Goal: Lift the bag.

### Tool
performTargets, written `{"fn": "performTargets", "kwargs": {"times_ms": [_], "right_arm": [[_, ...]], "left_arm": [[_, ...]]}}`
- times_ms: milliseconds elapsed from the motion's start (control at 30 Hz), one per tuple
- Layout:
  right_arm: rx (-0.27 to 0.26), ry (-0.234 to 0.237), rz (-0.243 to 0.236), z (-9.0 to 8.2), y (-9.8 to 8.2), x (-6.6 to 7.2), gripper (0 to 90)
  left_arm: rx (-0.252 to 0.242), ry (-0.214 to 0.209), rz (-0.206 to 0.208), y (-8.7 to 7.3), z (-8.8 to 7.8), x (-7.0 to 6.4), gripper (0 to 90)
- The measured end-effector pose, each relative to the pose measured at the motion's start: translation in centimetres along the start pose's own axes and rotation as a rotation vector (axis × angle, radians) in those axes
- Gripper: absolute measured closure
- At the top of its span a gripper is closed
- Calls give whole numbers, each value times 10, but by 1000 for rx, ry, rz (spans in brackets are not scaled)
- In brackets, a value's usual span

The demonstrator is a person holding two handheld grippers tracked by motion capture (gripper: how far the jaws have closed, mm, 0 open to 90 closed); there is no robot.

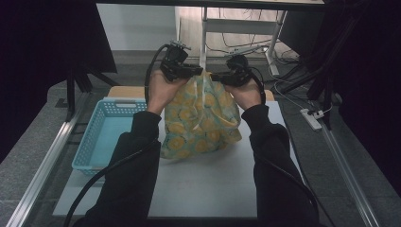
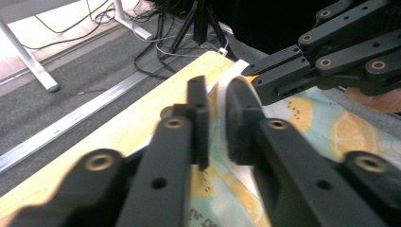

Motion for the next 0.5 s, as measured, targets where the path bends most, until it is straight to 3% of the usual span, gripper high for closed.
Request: {"fn": "performTargets", "kwargs": {"times_ms": [233, 500], "right_arm": [[-9, 4, 3, -1, 1, 2, 723], [-4, 14, 15, -4, 0, 1, 611]], "left_arm": [[7, -11, -25, -2, -1, 3, 462], [7, -34, 5, -5, -8, 5, 234]]}}
Point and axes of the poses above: each handheld gripper's, and its own axes: z roughly forward along the jaws, y roughly out of its top, x roughly to its left, the point moved 4 cm from there along z, roughly forward along the jaws, and after that the axes turned 4 degrees about y, right-handed, at the moved point
